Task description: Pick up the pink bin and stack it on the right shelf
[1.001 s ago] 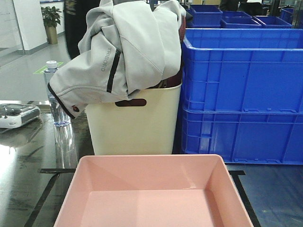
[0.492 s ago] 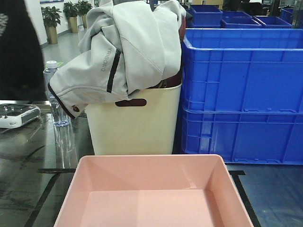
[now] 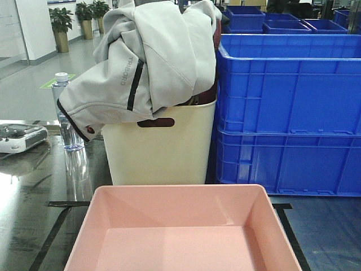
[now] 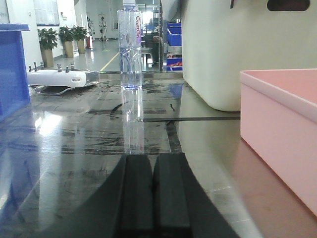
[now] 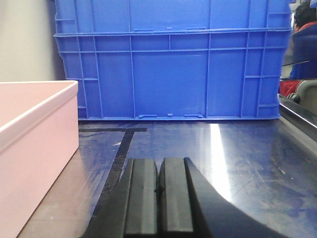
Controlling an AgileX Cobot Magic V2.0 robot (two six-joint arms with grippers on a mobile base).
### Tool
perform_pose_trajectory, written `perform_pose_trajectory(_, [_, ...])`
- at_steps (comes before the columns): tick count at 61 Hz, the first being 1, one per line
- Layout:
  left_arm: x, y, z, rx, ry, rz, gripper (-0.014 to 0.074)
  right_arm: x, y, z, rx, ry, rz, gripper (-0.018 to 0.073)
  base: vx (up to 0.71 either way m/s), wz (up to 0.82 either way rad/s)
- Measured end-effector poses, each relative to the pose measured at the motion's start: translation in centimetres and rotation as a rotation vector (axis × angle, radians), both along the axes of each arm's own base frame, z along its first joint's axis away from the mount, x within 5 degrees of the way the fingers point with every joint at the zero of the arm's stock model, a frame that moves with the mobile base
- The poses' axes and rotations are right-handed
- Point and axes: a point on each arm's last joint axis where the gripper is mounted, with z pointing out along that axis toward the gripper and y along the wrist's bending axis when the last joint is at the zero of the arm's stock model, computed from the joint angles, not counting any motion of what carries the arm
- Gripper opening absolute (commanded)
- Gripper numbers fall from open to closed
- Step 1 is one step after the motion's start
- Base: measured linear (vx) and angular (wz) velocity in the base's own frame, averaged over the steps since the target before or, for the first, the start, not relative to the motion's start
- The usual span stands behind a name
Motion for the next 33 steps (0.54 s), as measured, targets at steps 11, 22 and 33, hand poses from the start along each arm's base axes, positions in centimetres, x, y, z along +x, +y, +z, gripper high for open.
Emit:
perform_pose_trajectory(11, [0.00,0.00,0.00,0.000,0.000,0.000,-0.0002,0.00,0.00,0.01,0.000,-0.001,0.000,-0.0009,0.00,0.00])
perform_pose_trajectory(22, [0.00,0.00,0.00,0.000,0.000,0.000,-0.0002,0.00,0.00,0.01,-0.001,-0.001,0.000,-0.0009,0.00,0.00])
perform_pose_trajectory(33, [0.00,0.00,0.00,0.000,0.000,0.000,-0.0002,0.00,0.00,0.01,-0.001,-0.001,0.000,-0.0009,0.00,0.00])
